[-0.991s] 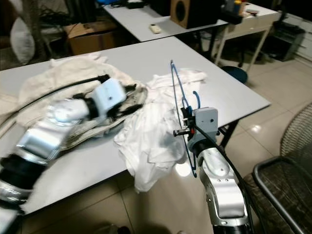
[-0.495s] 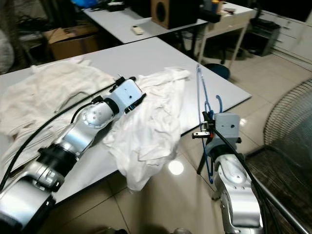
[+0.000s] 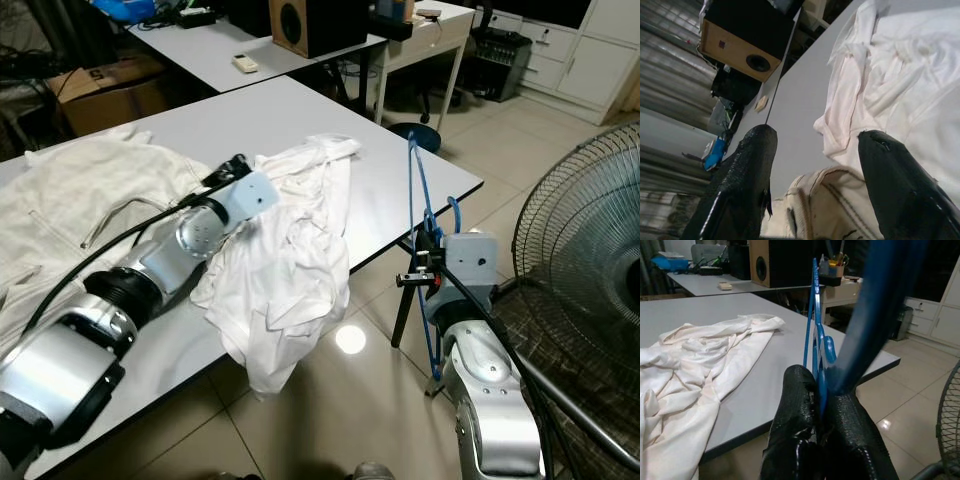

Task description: Hang hanger

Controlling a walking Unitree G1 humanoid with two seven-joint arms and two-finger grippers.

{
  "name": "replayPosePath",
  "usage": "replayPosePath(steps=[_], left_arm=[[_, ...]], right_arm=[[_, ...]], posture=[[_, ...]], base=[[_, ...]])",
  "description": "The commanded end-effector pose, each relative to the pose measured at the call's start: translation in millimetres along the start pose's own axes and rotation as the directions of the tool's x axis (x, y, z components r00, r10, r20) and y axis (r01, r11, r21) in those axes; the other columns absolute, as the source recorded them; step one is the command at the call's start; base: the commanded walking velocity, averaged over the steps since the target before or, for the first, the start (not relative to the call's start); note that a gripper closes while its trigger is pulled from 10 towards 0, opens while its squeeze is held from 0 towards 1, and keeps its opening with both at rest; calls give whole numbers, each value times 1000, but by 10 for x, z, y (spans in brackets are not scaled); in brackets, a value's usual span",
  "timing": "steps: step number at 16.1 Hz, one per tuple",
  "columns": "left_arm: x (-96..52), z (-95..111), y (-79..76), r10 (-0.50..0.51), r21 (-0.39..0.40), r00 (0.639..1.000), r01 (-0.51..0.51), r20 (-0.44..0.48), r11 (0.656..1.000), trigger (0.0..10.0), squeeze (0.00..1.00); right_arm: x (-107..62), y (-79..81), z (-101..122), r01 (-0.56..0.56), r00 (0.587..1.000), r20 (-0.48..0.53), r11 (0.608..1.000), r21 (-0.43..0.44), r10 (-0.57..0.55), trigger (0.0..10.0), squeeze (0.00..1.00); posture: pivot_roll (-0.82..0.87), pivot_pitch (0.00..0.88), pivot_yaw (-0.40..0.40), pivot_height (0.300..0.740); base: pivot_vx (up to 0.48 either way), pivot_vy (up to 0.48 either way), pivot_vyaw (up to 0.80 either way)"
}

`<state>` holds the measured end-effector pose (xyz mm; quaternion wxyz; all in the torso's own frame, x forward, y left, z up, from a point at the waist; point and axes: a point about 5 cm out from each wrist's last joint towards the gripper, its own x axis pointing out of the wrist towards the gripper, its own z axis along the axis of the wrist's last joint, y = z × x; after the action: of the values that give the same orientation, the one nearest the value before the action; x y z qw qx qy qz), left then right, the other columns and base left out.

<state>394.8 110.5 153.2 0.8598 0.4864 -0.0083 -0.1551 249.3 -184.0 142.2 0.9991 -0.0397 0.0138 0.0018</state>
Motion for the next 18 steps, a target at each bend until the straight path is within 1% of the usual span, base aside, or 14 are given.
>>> replayPosePath(steps=[1, 2, 3, 4, 5, 6, 9, 10, 11, 12, 13, 16, 17, 18], left_arm=[[1, -28, 59, 1, -7, 1000, -1, -6, 1000, 10000, 0], [-7, -43, 61, -28, -75, 1000, 28, 5, 997, 10000, 0], [-31, -89, 55, -80, -212, 997, 82, 22, 974, 10000, 0], [-41, -105, 55, -96, -262, 995, 101, 29, 960, 10000, 0], [-62, -150, 91, -92, -301, 995, 98, 34, 948, 10000, 0], [-80, -212, 112, -97, -301, 995, 97, 15, 949, 10000, 0], [-110, -363, 162, -85, -206, 994, 71, -61, 976, 10000, 0], [-104, -394, 202, -52, -165, 994, 36, -96, 986, 10000, 0], [-105, -421, 214, -49, -129, 991, 33, -125, 991, 10000, 0], [-108, -444, 212, -56, -111, 988, 40, -145, 993, 10000, 0], [-108, -450, 215, -53, -112, 987, 37, -150, 993, 10000, 0], [-75, -384, 262, 28, -183, 991, -52, -132, 982, 10000, 0], [-56, -339, 250, 36, -242, 992, -64, -120, 968, 10000, 0], [-43, -308, 243, 43, -271, 992, -73, -116, 960, 6431, 0]], right_arm=[[-18, -38, 22, 18, 1000, 1, 1000, -11, -18, 10000, 0], [-22, -32, 22, 18, 1000, 1, 1000, -11, -18, 10000, 0], [-25, -10, 24, 14, 1000, 1, 1000, -6, -14, 10000, 0], [-24, -3, 24, 10, 1000, 1, 1000, -5, -10, 10000, 0], [-23, 12, 21, 3, 1000, 0, 1000, -2, -3, 10000, 0], [-20, 23, 18, -2, 1000, -1, 1000, -1, 2, 10000, 0], [9, 63, 25, -26, 1000, -1, 1000, 1, 26, 10000, 0], [21, 57, 33, -27, 1000, 2, 1000, -2, 27, 10000, 0], [22, 46, 41, -25, 1000, 5, 1000, -4, 25, 10000, 0], [20, 36, 44, -23, 1000, 7, 1000, -6, 23, 10000, 0], [18, 32, 45, -21, 1000, 8, 1000, -7, 21, 10000, 0], [6, 27, 45, -12, 1000, 9, 1000, -5, 12, 10000, 0], [9, 42, 48, -16, 1000, 9, 1000, -3, 16, 10000, 0], [12, 49, 50, -19, 1000, 8, 1000, -2, 19, 10000, 0]], posture=[[-308, 0, 98, 740], [-308, 0, 99, 740], [-305, 0, 100, 740], [-304, 0, 100, 740], [-301, 0, 98, 740], [-295, 0, 94, 740], [-287, 0, 86, 740], [-292, 0, 90, 740], [-296, 0, 93, 740], [-303, 0, 100, 740], [-303, 0, 100, 740], [-308, 0, 99, 740], [-307, 0, 96, 740], [-307, 0, 92, 740]], base=[[0, 0, 0], [0, 0, 0], [0, 0, 0], [0, 0, 0], [0, 0, 0], [0, 0, 0], [0, 0, 0], [0, 0, 0], [0, 0, 0], [0, 0, 0], [0, 0, 0], [0, 0, 0], [0, 0, 0], [0, 0, 0]])
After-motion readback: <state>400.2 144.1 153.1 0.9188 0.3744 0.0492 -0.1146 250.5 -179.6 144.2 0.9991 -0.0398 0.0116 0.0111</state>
